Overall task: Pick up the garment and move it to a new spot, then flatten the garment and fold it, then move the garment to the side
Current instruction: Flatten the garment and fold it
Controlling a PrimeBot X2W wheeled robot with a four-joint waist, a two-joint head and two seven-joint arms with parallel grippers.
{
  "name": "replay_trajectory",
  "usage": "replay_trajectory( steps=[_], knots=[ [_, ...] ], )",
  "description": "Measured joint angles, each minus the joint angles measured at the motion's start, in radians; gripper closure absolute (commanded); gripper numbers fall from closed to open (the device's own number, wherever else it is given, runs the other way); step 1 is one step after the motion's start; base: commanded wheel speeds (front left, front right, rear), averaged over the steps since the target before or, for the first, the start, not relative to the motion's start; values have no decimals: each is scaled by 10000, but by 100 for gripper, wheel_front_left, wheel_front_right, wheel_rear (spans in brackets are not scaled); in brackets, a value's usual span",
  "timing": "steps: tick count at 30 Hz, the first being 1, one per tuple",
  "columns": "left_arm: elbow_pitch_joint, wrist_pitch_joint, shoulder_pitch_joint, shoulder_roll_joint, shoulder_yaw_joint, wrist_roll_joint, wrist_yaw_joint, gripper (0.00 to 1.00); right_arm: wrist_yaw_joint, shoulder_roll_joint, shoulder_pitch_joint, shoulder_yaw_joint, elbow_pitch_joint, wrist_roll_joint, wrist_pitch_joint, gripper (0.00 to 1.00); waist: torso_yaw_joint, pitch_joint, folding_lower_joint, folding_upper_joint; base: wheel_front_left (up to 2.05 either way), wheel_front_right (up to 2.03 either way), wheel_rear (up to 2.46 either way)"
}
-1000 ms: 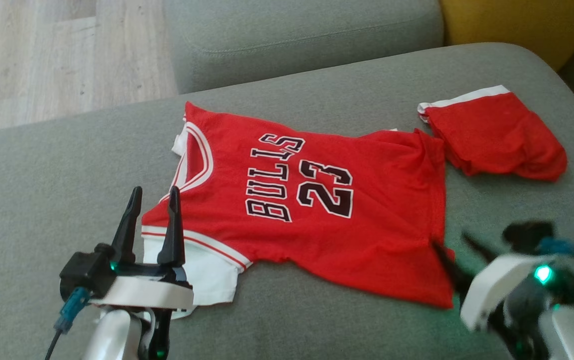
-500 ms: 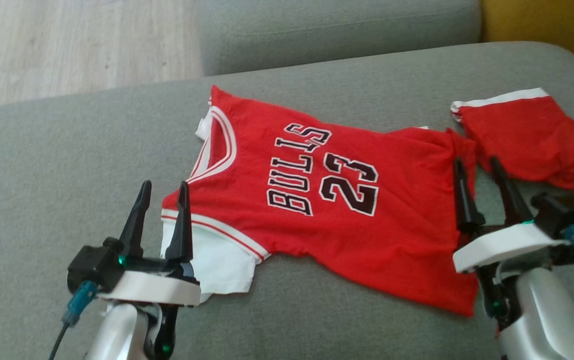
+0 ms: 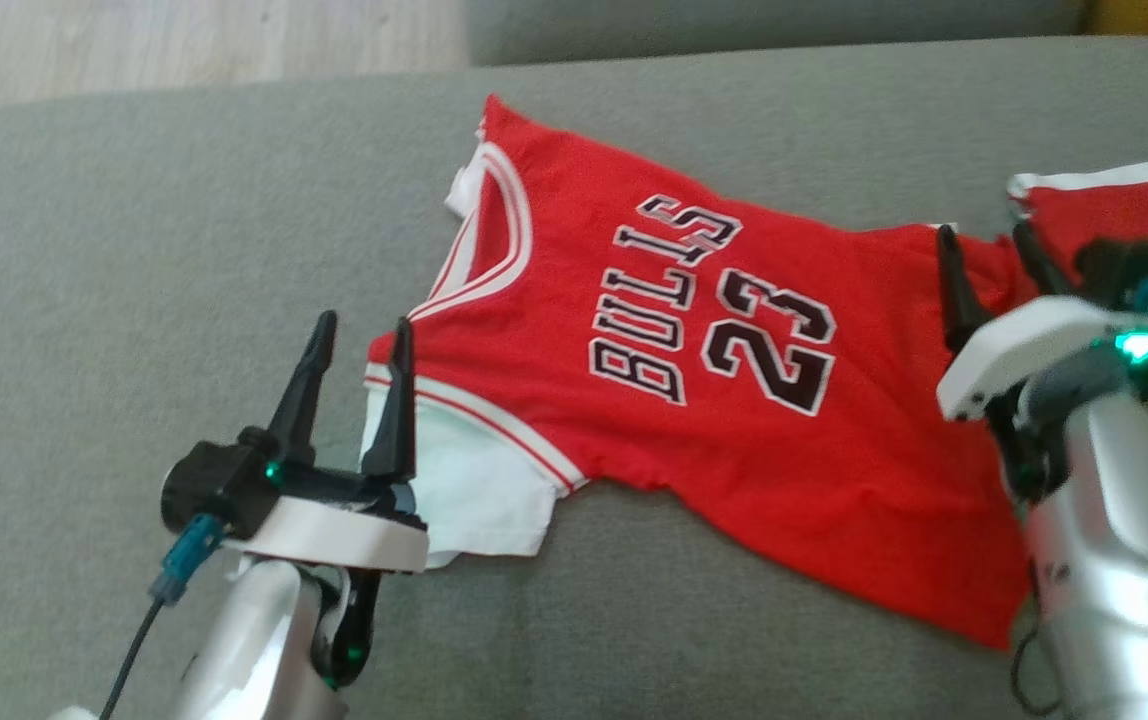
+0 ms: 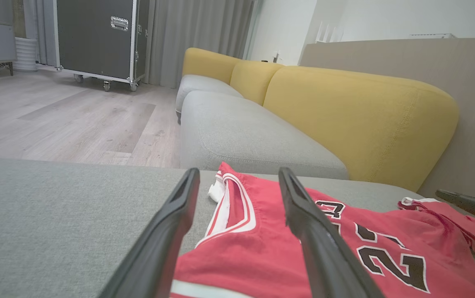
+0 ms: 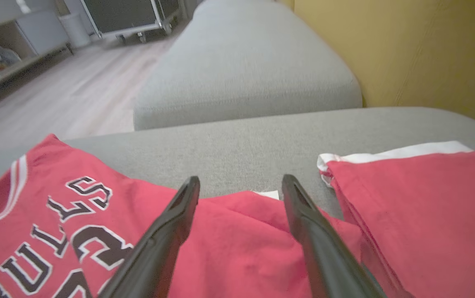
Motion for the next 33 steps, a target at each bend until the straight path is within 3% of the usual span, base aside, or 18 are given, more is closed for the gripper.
replay_trajectory(
  steps=[11,18,19,20,25,33],
  knots=[
    [180,0,-462,-90,-334,-121,0,0,2,-345,-2023,-1682,3313,-1367,2109,0,849,626,0,0,0,0,0],
    [198,0,-639,-165,-376,-265,0,0,2,-709,-3053,-2276,4387,-2021,2834,0,1158,926,-3,0,0,0,0],
    [194,-2,-674,-178,-380,-265,2,0,2,-767,-3160,-2282,4487,-2086,2890,16,1185,970,-2,0,0,0,0],
    [194,0,-697,-190,-385,-265,0,0,2,-803,-3267,-2301,4577,-2130,2940,100,1210,1012,-2,0,0,0,0],
    [188,0,-736,-226,-441,-280,0,0,2,-930,-3716,-2441,4861,-2117,2807,100,1337,1220,-1,0,0,0,0],
    [157,0,-1088,-280,-652,-385,0,0,0,-1072,-4449,-2167,4972,-2117,1432,100,1674,1588,0,0,0,0,0]
  ],
)
